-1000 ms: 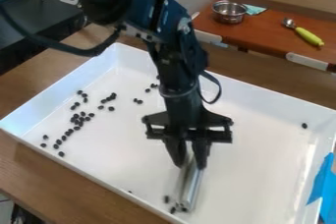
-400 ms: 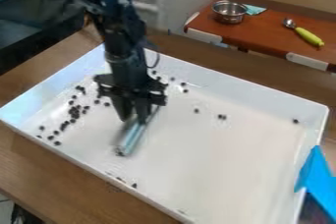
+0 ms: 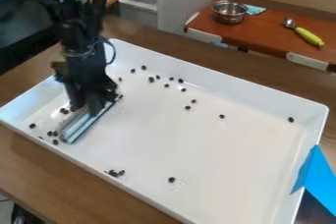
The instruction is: Sweep into pile
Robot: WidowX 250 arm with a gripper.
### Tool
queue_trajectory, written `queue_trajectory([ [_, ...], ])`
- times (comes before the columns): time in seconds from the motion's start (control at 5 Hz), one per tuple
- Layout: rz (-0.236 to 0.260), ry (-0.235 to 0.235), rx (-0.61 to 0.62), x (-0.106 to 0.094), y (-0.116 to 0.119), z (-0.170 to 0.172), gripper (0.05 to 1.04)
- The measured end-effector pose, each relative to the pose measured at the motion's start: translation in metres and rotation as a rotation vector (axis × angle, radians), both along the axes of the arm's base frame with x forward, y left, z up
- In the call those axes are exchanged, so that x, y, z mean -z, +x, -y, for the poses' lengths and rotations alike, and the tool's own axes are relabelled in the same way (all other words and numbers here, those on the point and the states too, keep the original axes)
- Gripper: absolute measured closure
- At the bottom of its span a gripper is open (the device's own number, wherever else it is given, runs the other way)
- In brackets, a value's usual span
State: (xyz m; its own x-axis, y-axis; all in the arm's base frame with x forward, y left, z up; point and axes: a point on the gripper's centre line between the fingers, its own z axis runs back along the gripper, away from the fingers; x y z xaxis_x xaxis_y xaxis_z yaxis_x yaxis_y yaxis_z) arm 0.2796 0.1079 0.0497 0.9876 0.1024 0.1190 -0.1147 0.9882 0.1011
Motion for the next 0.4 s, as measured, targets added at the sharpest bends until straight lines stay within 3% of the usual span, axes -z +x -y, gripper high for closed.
queue_trajectory([
  [0.2,-0.034,-0.096,-0.005,-0.01,-0.01,0.017,0.745],
  [0.4,-0.051,-0.218,-0.032,-0.032,-0.007,0.063,0.745],
])
